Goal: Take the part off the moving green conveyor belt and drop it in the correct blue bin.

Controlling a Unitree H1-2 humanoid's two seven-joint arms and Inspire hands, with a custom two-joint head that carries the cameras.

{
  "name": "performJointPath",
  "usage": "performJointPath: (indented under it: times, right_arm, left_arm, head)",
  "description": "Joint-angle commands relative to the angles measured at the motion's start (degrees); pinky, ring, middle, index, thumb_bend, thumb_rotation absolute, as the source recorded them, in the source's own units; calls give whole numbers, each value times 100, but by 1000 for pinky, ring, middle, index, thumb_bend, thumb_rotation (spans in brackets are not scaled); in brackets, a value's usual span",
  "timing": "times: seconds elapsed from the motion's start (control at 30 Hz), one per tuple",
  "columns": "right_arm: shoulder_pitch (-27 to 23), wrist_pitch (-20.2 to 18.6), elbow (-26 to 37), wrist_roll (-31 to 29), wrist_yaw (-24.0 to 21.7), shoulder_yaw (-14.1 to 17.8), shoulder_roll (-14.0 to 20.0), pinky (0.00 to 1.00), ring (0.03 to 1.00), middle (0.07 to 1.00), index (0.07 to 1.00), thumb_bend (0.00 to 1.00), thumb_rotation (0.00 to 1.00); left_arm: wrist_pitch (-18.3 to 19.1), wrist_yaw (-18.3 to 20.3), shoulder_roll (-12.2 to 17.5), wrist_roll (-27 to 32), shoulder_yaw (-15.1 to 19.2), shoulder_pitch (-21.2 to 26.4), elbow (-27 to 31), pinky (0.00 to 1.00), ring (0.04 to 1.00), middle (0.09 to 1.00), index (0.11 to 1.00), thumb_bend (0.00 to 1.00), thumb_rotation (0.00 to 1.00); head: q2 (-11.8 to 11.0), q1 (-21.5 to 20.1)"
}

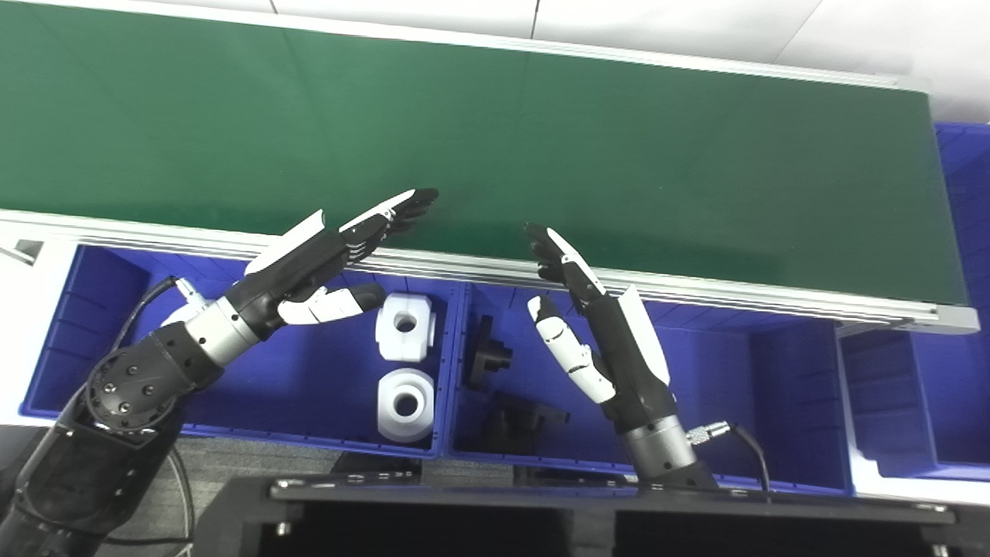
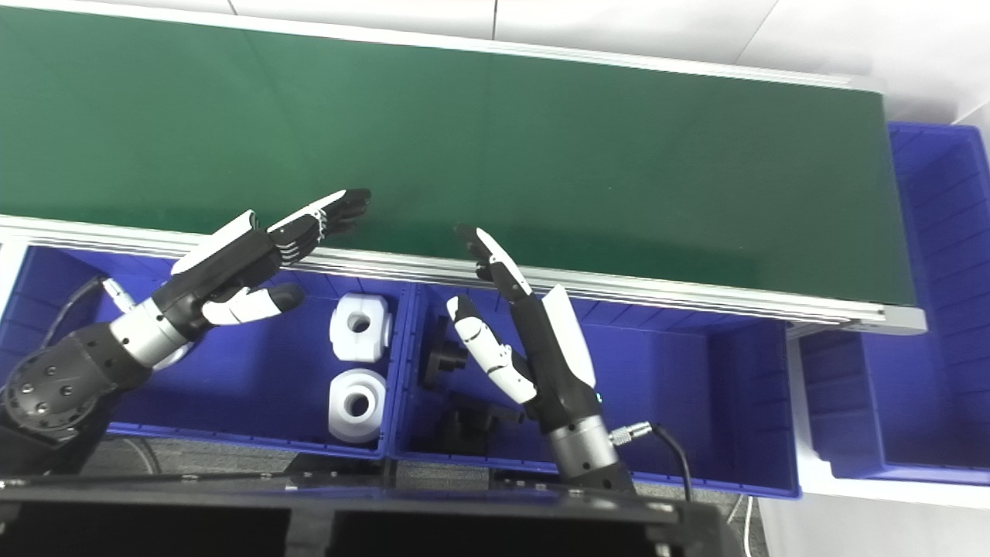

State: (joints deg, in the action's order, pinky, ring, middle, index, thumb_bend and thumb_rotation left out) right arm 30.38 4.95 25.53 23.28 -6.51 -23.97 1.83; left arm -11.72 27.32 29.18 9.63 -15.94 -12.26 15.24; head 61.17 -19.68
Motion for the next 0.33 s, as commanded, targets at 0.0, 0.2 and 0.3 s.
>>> performJointPath:
  times: [0.0, 0.2, 0.3]
  right_arm:
    - [34, 65, 140, -30, 48, -89, -93, 855, 909, 933, 916, 380, 926]
    - [245, 42, 603, 61, 46, -208, -82, 845, 906, 935, 916, 377, 931]
    - [372, 0, 857, 126, 24, -269, -84, 840, 905, 932, 910, 376, 934]
  left_arm:
    - [42, 52, 89, 206, 131, -17, 323, 988, 1000, 1000, 1000, 431, 877]
    - [360, 152, 102, 528, 275, -208, 788, 996, 1000, 1000, 1000, 474, 876]
    - [504, 173, 105, 686, 340, -306, 1068, 1000, 1000, 1000, 1000, 472, 878]
  head:
    - [7, 6]
    - [25, 78]
    - [2, 108]
